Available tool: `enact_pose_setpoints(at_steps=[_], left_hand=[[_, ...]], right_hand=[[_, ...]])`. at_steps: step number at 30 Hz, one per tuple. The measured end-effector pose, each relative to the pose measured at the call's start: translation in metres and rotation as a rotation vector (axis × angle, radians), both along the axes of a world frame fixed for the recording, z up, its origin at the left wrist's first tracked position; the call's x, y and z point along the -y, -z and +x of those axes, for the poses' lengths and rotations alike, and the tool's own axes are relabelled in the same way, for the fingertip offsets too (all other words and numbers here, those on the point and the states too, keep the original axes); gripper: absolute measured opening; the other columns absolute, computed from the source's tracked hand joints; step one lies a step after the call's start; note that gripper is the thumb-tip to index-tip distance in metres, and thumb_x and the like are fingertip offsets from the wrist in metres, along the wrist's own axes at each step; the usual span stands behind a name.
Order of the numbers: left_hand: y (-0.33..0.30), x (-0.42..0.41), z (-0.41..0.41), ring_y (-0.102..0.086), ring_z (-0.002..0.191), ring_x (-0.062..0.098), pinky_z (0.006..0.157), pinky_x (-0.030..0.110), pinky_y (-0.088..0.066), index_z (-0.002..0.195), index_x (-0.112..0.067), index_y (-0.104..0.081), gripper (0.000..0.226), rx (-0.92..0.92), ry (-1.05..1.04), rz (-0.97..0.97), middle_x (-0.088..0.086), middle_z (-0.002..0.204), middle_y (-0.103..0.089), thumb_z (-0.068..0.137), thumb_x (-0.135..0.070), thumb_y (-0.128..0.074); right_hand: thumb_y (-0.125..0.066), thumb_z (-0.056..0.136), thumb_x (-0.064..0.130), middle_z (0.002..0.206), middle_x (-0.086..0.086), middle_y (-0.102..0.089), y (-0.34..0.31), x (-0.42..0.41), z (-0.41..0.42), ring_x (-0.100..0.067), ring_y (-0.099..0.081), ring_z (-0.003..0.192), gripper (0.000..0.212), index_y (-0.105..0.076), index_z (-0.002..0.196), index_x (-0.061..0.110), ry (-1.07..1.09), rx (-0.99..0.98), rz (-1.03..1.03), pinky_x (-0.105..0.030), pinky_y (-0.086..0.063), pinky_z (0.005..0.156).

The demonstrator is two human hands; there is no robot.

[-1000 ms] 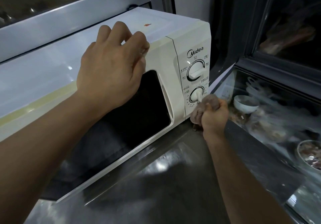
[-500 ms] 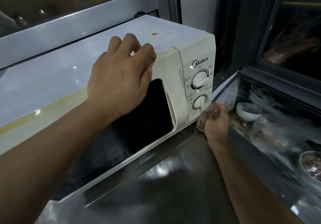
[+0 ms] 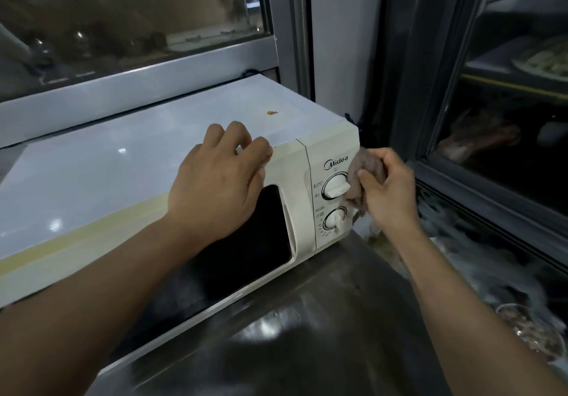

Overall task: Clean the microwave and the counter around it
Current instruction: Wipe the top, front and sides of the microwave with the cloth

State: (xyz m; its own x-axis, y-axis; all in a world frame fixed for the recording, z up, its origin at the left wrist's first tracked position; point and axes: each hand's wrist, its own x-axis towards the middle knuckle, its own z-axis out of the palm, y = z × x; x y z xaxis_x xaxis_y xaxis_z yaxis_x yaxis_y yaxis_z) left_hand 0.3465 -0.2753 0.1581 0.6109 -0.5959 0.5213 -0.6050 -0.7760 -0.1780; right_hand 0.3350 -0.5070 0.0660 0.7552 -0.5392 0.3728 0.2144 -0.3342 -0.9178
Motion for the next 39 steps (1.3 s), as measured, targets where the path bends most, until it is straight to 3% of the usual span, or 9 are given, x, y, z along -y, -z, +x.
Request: enact_pose_setpoints(at_steps=[3,8,14,18,22,26,30,34,39], left_hand=[[-0.001,0.000,-0.001,-0.047,0.088,0.028,0.058,0.030,-0.033,0.106,-0.014,-0.058,0.027,-0.002,-0.015,0.006,0.008,0.103,-0.053,0.087,-0.025,-0.042],[-0.001,0.000,0.000,-0.046,0.087,0.029,0.058,0.031,-0.033,0.105,-0.014,-0.058,0.029,-0.005,-0.017,0.007,0.008,0.103,-0.053,0.087,-0.026,-0.038],[-0.001,0.000,0.001,-0.046,0.087,0.028,0.059,0.032,-0.036,0.106,-0.015,-0.058,0.032,-0.026,-0.014,-0.002,0.008,0.103,-0.053,0.087,-0.027,-0.036],[0.000,-0.001,0.002,-0.046,0.089,0.026,0.060,0.032,-0.038,0.107,-0.014,-0.059,0.032,-0.044,-0.002,-0.036,0.007,0.102,-0.053,0.086,-0.026,-0.037],[-0.001,-0.001,0.003,-0.045,0.095,0.022,0.066,0.028,-0.030,0.107,-0.013,-0.056,0.025,-0.106,0.026,-0.167,0.001,0.102,-0.052,0.085,-0.022,-0.052],[-0.010,-0.004,0.000,-0.049,0.096,0.016,0.069,0.024,-0.030,0.107,-0.012,-0.048,0.029,-0.288,0.039,-0.385,-0.007,0.098,-0.053,0.080,-0.012,-0.059],[-0.022,-0.018,-0.013,-0.054,0.095,0.015,0.074,0.027,-0.039,0.111,-0.010,-0.045,0.030,-0.327,0.049,-0.445,0.006,0.110,-0.057,0.083,-0.005,-0.055],[-0.011,-0.044,-0.031,-0.050,0.095,0.027,0.078,0.034,-0.036,0.108,-0.008,-0.055,0.030,-0.174,0.005,-0.208,0.008,0.109,-0.054,0.079,-0.002,-0.055],[0.002,-0.058,-0.038,-0.048,0.094,0.031,0.076,0.040,-0.037,0.110,-0.011,-0.058,0.031,-0.126,-0.027,-0.103,0.006,0.114,-0.056,0.080,-0.006,-0.050]], right_hand=[[-0.060,0.086,0.006,0.085,0.007,-0.063,-0.025,0.002,0.002,-0.009,-0.062,0.080,0.021,-0.058,0.098,0.023,-0.014,0.041,-0.063,-0.024,-0.051,0.072],[-0.063,0.083,0.013,0.082,0.013,-0.063,-0.055,0.002,0.010,0.004,-0.059,0.073,0.018,-0.061,0.095,0.026,0.000,0.100,-0.222,-0.012,-0.047,0.067],[-0.055,0.088,0.003,0.096,0.004,-0.064,-0.046,0.001,0.004,-0.010,-0.061,0.090,0.025,-0.060,0.109,0.014,-0.051,0.088,-0.223,-0.024,-0.051,0.083],[-0.050,0.081,-0.012,0.116,-0.011,-0.061,-0.056,-0.009,0.001,-0.018,-0.056,0.108,0.034,-0.065,0.109,0.000,-0.019,0.175,-0.516,-0.013,-0.039,0.099],[-0.058,0.079,-0.013,0.112,-0.017,-0.063,-0.064,-0.030,-0.007,-0.025,-0.055,0.109,0.027,-0.069,0.102,-0.004,0.001,0.226,-0.615,-0.022,-0.038,0.102],[-0.061,0.071,-0.020,0.097,-0.025,-0.064,-0.063,-0.071,-0.016,-0.016,-0.055,0.094,0.025,-0.067,0.093,-0.010,-0.106,0.365,-0.592,-0.002,-0.029,0.096],[-0.057,0.079,-0.010,0.114,-0.016,-0.061,-0.056,-0.104,-0.019,-0.029,-0.053,0.111,0.028,-0.066,0.104,-0.002,-0.129,0.235,-0.607,-0.028,-0.037,0.101],[-0.060,0.079,-0.010,0.114,-0.019,-0.060,-0.058,-0.092,-0.021,-0.035,-0.053,0.111,0.029,-0.065,0.106,-0.001,-0.083,0.218,-0.735,-0.043,-0.038,0.099],[-0.052,0.081,-0.007,0.114,-0.007,-0.049,-0.060,-0.074,-0.020,-0.017,-0.049,0.110,0.025,-0.062,0.102,0.003,0.096,0.180,-0.440,-0.011,-0.031,0.092]])
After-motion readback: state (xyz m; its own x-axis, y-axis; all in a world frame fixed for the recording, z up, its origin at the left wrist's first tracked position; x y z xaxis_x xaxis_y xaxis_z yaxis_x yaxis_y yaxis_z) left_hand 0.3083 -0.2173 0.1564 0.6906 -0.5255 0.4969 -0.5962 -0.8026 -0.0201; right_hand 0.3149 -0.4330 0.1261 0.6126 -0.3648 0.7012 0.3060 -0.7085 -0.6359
